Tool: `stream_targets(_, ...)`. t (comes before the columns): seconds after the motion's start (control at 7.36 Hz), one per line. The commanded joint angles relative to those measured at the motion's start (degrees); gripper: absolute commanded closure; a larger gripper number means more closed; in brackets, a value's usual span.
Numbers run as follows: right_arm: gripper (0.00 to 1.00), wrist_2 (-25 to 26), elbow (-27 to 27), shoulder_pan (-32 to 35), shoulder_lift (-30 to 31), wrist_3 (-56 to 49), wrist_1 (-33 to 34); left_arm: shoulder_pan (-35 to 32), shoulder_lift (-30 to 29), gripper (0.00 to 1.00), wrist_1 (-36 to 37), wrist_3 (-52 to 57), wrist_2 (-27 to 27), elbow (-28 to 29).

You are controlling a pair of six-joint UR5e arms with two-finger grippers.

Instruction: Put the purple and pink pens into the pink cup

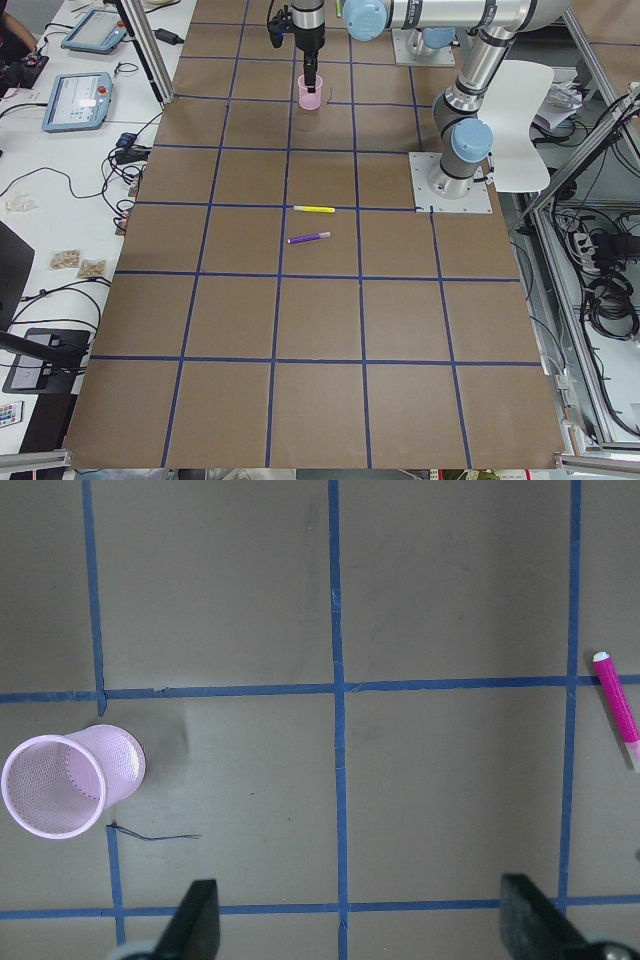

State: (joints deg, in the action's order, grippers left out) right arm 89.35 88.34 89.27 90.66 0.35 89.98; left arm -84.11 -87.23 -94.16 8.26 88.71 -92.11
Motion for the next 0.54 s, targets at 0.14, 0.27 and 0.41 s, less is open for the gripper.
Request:
stream_targets(0.14, 0.0, 0.03, 1.74, 0.12, 0.39, -0.35, -0.6, 0.0, 0.04, 0.0, 0.03, 0.0, 0.06, 0.0)
stream_targets(0.27, 0.0, 0.3, 1.92, -0.23, 0.31, -2.44, -0.68, 0.09, 0.48, 0.0, 0.12, 0.0, -0.12, 0.0)
stream_targets(0.41, 0.0, 0.3, 1.93, -1.72, 0.13, -6.38, -0.25, 0.35, 0.39, 0.0, 0.2, 0.26, 0.05, 0.0)
